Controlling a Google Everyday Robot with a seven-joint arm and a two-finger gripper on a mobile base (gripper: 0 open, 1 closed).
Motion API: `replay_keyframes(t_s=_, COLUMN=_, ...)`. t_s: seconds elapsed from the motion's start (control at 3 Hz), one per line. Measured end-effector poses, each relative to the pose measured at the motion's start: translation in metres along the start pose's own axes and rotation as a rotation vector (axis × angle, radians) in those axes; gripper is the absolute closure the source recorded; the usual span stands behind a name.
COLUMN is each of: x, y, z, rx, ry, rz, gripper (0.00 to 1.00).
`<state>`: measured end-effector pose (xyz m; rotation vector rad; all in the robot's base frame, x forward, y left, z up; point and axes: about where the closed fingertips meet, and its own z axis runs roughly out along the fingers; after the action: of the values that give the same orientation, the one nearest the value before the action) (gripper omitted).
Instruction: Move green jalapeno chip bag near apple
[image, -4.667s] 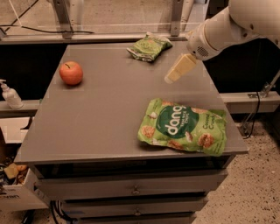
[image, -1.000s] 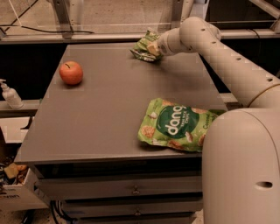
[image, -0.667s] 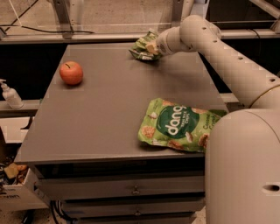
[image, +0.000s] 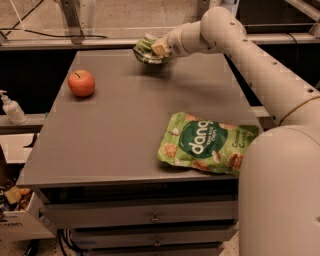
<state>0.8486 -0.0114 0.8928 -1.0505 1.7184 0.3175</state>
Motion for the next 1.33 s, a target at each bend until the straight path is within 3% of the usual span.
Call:
replay_keyframes(t_s=0.33, x=-0.021, y=0.036, z=-0.005, rx=-0.095, ry=-0.045, rz=-0.048, gripper=1.00)
replay_keyframes(t_s=1.33, x=-0.025, y=0.164, z=-0.027, rx=-0.397, ry=-0.094, rz=-0.113, gripper=1.00)
